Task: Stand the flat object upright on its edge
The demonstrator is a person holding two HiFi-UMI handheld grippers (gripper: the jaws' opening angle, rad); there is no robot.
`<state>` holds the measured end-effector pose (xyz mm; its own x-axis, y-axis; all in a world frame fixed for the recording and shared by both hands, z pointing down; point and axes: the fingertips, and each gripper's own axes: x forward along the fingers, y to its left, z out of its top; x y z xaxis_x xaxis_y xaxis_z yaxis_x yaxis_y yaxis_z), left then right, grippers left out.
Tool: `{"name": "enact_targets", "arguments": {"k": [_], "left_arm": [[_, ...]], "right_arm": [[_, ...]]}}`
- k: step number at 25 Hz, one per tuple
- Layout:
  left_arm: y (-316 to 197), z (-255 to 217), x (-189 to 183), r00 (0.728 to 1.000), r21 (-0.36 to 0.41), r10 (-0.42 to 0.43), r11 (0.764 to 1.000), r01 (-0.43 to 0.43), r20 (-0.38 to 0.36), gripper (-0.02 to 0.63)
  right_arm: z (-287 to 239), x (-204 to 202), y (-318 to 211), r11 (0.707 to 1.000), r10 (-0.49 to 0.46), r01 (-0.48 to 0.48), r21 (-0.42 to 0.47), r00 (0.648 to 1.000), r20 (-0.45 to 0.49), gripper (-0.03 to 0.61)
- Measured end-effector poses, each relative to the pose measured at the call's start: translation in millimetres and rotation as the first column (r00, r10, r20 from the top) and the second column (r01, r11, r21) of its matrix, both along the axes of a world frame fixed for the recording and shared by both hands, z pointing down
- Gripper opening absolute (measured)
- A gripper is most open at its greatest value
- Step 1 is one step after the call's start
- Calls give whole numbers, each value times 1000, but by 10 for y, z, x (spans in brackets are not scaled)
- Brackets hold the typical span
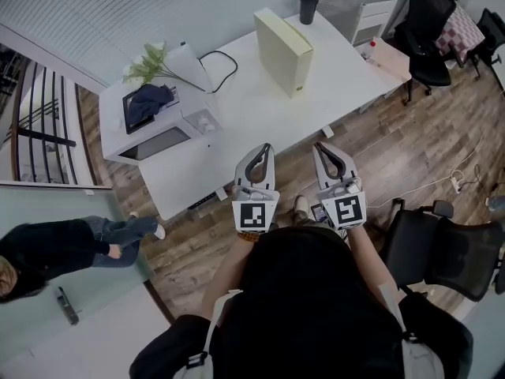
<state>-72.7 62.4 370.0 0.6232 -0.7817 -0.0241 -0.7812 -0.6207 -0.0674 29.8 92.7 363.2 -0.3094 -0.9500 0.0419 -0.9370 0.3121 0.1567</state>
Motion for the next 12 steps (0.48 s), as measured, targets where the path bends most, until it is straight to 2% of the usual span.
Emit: {"name": "enact_targets", "arguments": {"k": [5,8,12], "left_arm": [[-64,33,22,999,24,11,1000,-12,40,8],[-87,61,29,1000,-9,5,1000,-5,21,8],[-112,66,41,1000,-7,7,1000,-7,23,8]], "right_arm": [[60,32,-49,1000,2,-2,-10,1000,-15,9],[60,36,-66,1000,3,-3,-18,1000,-11,9],[57,23,-85,1000,-2,1,-20,1000,-19,8]]}}
